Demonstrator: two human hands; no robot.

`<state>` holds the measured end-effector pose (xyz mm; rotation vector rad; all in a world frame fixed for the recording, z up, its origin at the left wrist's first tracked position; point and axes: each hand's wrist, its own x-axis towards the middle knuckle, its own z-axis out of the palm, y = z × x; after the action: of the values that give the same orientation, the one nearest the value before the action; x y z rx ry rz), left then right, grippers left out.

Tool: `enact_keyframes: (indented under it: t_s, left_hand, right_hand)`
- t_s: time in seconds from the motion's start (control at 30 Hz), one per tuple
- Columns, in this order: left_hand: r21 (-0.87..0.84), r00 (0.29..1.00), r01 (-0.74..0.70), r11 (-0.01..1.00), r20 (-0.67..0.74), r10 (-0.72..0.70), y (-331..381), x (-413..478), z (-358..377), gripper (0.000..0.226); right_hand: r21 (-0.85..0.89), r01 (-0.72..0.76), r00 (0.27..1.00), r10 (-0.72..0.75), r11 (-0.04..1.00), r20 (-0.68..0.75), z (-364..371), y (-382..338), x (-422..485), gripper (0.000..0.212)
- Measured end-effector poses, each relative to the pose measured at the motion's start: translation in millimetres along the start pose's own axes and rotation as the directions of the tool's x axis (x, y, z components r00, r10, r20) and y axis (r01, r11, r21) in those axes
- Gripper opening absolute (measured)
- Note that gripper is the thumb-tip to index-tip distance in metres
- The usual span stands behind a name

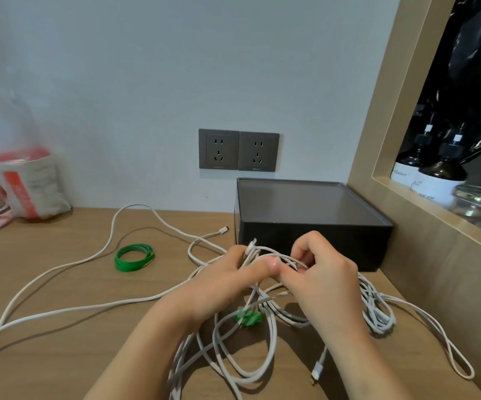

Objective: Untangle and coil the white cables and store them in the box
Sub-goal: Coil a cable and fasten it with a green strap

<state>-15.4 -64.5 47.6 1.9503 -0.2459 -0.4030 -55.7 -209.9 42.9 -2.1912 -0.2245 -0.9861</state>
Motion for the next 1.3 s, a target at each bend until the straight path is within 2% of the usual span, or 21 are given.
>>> enact_keyframes:
  t_s: [0.07,0.17,0.23,0.3,0.37,0.43,0.53,0.67,0.8,0.87,1.0,1.07,1.13,1.23,1.3]
  left_hand:
    - [0.11,0.988,-0.126,0.986,0.1,0.115,0.0,-10.7,0.5,0.055]
    - [0.205,0.986,-0.159,0.966,0.082,0.145,0.5,-14.4,0.2,0.028]
    - [0.199,0.98,-0.196,0.96,0.066,0.187,0.3,-16.6,1.3,0.015]
    - [0.107,0.976,-0.214,0.971,0.055,0.21,2.8,-18.0,0.5,0.019]
    - [-0.134,0.973,-0.187,0.973,0.115,0.203,4.9,-21.5,-1.6,0.026]
    - [-0.371,0.964,-0.149,0.916,0.15,0.218,6.6,-23.0,-3.3,0.032]
    - [-0.597,0.979,-0.141,0.79,0.031,0.199,6.1,-19.3,-3.2,0.04]
    - [-0.688,0.987,-0.16,0.708,-0.136,0.091,4.5,-12.9,0.6,0.044]
    - [-0.776,0.979,-0.158,0.611,-0.205,-0.008,6.3,-10.1,1.7,0.041]
    - [-0.797,0.974,-0.156,0.584,-0.222,-0.043,6.0,-8.5,1.1,0.042]
    - [-0.908,0.982,-0.117,0.403,-0.167,-0.09,2.5,-4.0,-5.5,0.047]
    - [-0.921,0.98,-0.133,0.366,-0.177,-0.089,-0.2,-1.9,-8.3,0.049]
    - [-0.91,0.969,-0.164,0.38,-0.221,-0.109,-0.8,-0.1,-8.0,0.05]
    - [-0.806,0.92,-0.236,0.543,-0.365,-0.141,-0.3,2.6,-5.0,0.049]
    - [-0.757,0.895,-0.272,0.594,-0.426,-0.133,-1.4,4.3,-5.3,0.049]
  right_hand:
    - [-0.015,-0.012,1.0,0.013,1.0,0.009,-0.7,1.0,-0.2,0.04]
    - [-0.005,0.003,0.999,-0.002,1.0,0.043,0.3,1.7,0.7,0.037]
    - [0.022,-0.012,0.998,0.01,1.0,0.065,-0.8,3.7,2.0,0.028]
    - [0.072,-0.036,0.997,0.031,0.997,0.065,-3.9,6.1,4.0,0.016]
    - [0.153,-0.098,0.994,0.089,0.983,0.068,-7.7,6.6,5.9,0.014]
    - [0.234,-0.182,0.983,0.17,0.955,0.07,-9.2,7.1,7.5,0.014]
    - [0.316,-0.262,0.965,0.245,0.912,0.093,-6.8,8.4,7.3,0.013]
    - [0.347,-0.244,0.969,0.241,0.905,0.053,-2.2,4.0,5.6,0.015]
    - [0.258,-0.176,0.984,0.163,0.95,0.074,0.0,1.3,4.1,0.022]
    - [0.245,-0.168,0.984,0.147,0.955,0.101,0.2,1.6,4.1,0.024]
    - [0.216,-0.137,0.979,0.099,0.967,0.177,2.0,-0.2,2.1,0.028]
    - [0.208,-0.128,0.972,0.081,0.97,0.222,2.6,-2.5,1.1,0.031]
    - [0.209,-0.132,0.96,0.072,0.969,0.271,2.4,-4.6,0.7,0.031]
    - [0.196,-0.139,0.941,0.068,0.971,0.331,1.6,-5.7,0.0,0.025]
    - [0.188,-0.134,0.929,0.057,0.973,0.365,0.7,-6.0,0.0,0.023]
